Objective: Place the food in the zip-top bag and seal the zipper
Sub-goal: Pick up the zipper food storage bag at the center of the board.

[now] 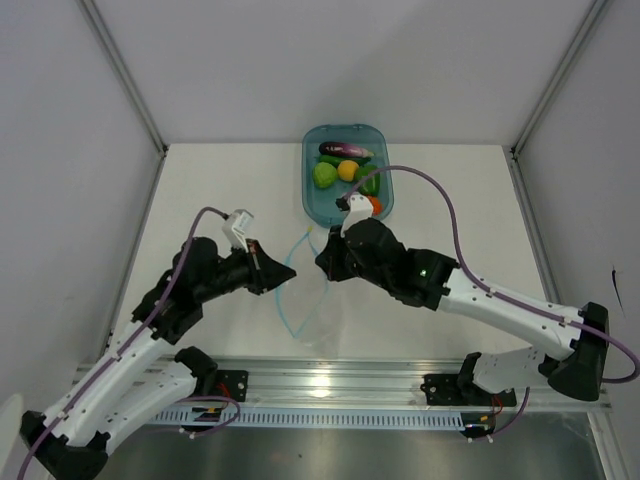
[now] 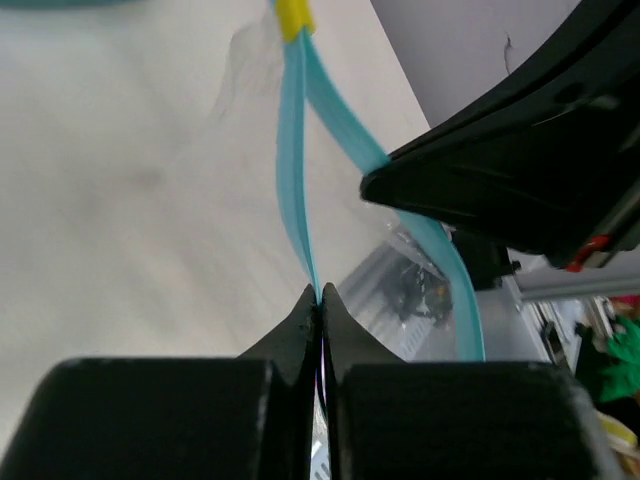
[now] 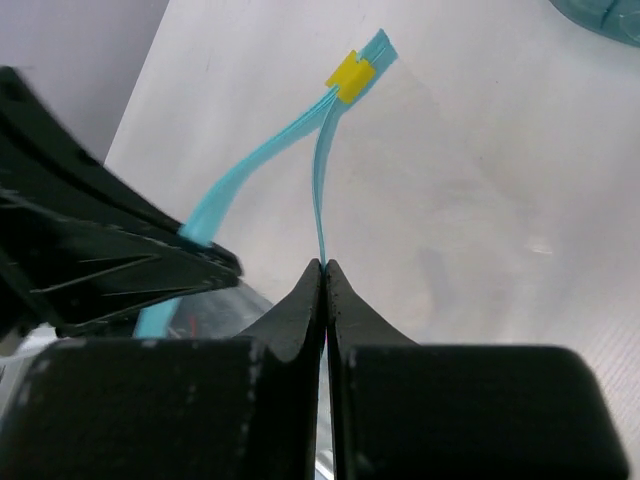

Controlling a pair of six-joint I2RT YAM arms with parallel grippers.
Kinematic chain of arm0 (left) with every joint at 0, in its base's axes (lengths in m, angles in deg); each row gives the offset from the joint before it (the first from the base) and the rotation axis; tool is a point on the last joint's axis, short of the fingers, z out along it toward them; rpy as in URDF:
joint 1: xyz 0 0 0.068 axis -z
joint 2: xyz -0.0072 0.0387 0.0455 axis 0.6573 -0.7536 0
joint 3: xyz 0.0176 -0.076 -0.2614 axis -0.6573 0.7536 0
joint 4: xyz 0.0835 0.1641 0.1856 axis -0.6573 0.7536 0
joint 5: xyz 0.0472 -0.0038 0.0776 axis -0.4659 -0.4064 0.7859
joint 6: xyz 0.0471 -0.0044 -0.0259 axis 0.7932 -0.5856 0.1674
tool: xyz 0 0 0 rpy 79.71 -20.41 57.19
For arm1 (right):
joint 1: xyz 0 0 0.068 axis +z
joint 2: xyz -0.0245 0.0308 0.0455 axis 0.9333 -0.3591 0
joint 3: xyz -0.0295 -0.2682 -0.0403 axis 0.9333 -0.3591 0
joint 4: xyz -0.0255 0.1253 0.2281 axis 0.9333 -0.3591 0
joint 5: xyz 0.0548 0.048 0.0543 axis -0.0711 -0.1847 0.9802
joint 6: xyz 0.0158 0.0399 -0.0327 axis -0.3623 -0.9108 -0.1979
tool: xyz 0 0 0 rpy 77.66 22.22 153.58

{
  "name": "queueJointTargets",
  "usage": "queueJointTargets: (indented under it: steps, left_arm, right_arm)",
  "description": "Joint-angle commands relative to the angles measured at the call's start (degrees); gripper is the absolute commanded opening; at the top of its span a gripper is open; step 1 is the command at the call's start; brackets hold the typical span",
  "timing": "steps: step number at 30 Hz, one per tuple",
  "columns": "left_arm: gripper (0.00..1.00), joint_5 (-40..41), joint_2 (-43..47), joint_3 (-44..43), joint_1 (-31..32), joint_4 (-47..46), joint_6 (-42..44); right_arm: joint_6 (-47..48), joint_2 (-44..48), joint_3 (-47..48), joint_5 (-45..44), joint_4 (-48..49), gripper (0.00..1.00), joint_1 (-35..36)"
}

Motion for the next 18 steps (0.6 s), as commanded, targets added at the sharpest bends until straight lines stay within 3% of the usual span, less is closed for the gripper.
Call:
queueJointTargets:
  steps: [1, 3, 4, 7, 10, 18]
  left_arm:
    - [0.01, 13.0, 3.98, -7.42, 0.17, 11.18, 4.16]
    - [0.01, 17.6, 4.52, -11.02, 0.25, 16.7, 4.59]
    - [0.01, 19.88, 4.35, -11.81, 0.25, 18.39, 4.86]
    - [0.01, 29.11, 3.12, -15.33, 0.17, 23.93, 6.88]
    - [0.01, 34.57, 0.49, -17.88, 0.25, 26.22, 9.16]
    - [0.01, 39.77, -3.65, -18.76, 0.17, 23.86, 11.19]
  right_arm:
    - [1.41, -3.63, 3.53, 1.9, 2.96, 0.01, -0.45]
    - [1.41, -5.48, 5.55, 2.79, 2.7, 0.14, -1.5]
    - [1.5, -7.32, 6.34, 3.31, 2.35, 0.34, -1.94]
    - [2.11, -9.62, 9.95, 4.38, -0.2, 0.62, -4.13]
    - [3.16, -11.12, 12.15, 5.16, -1.78, 0.73, -7.56]
    - [7.2, -14.18, 14.34, 7.63, -1.96, 0.77, -20.04]
